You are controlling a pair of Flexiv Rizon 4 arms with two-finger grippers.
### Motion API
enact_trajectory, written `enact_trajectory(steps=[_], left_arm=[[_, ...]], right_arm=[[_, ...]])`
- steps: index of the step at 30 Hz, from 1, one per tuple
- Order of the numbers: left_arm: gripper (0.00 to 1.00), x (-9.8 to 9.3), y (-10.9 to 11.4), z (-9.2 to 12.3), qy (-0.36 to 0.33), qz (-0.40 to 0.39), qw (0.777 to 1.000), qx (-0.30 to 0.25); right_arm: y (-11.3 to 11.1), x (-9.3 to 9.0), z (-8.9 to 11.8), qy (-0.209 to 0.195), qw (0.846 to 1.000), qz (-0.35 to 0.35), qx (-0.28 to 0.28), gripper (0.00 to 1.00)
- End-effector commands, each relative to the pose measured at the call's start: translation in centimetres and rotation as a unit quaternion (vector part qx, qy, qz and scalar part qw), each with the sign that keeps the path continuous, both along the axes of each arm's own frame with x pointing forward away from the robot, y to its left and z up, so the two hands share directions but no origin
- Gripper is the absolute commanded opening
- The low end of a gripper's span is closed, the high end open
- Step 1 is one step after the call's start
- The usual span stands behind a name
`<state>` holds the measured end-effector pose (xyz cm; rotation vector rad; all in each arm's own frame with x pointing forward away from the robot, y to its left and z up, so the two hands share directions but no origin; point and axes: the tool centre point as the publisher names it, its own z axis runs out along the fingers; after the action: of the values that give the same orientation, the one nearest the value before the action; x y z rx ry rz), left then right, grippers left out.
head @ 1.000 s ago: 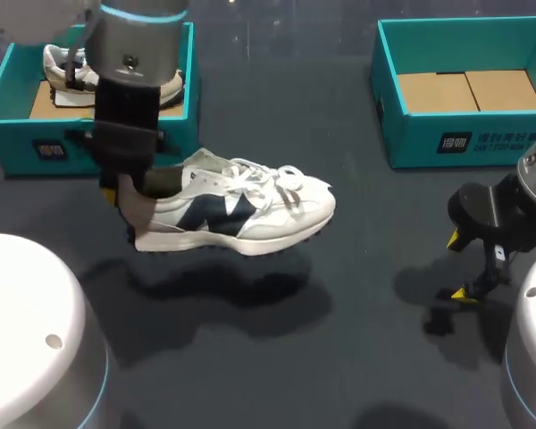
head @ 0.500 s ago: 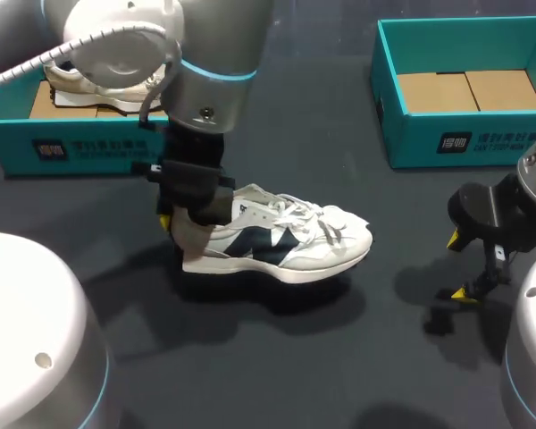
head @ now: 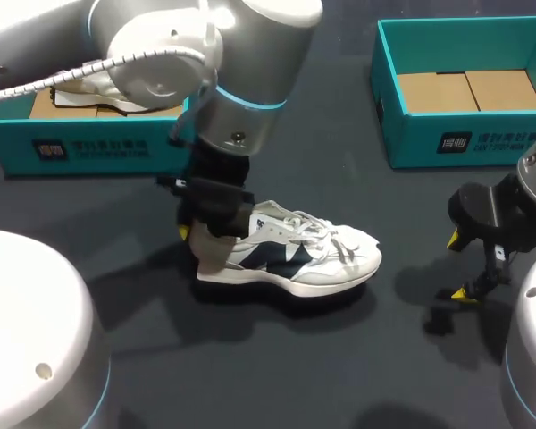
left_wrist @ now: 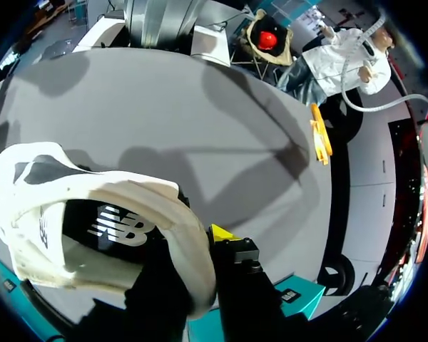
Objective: Take the shoe out of the shoebox, open the shoe tongue, remove and reinsert the insole, then place the shoe into the shoebox
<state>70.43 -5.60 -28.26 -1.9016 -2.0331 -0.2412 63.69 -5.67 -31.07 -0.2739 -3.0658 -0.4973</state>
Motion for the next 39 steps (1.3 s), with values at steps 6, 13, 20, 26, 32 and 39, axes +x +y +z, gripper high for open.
enact_trajectory(steps=[6,13,20,26,32,39], left_arm=[[0.0,-0.1,-1.8,-2.0,-0.008,-0.012,1.0,0.005],[0.0,0.0,-3.2,-3.3,-0.015,-0.011,1.0,0.002],[0.0,0.3,-4.4,-4.6,-0.018,-0.007,1.0,0.006],[0.0,0.4,-5.2,-5.8,-0.016,-0.004,1.0,0.009],[0.0,0.2,-6.1,-6.8,-0.025,-0.004,1.0,0.01],[0.0,0.1,-6.9,-7.5,-0.037,-0.001,0.999,0.011]], right_arm=[[0.0,-0.2,0.0,-0.001,1.0,0.0,-0.001,1.0],[0.0,-0.2,0.0,-0.001,1.0,0.0,-0.001,1.0],[0.0,-0.2,0.0,-0.001,1.0,0.0,-0.001,1.0],[0.0,-0.2,0.0,-0.001,1.0,0.0,-0.001,1.0],[0.0,-0.2,0.0,-0.001,1.0,0.0,-0.001,1.0],[0.0,-0.2,0.0,-0.001,1.0,0.0,-0.001,1.0]])
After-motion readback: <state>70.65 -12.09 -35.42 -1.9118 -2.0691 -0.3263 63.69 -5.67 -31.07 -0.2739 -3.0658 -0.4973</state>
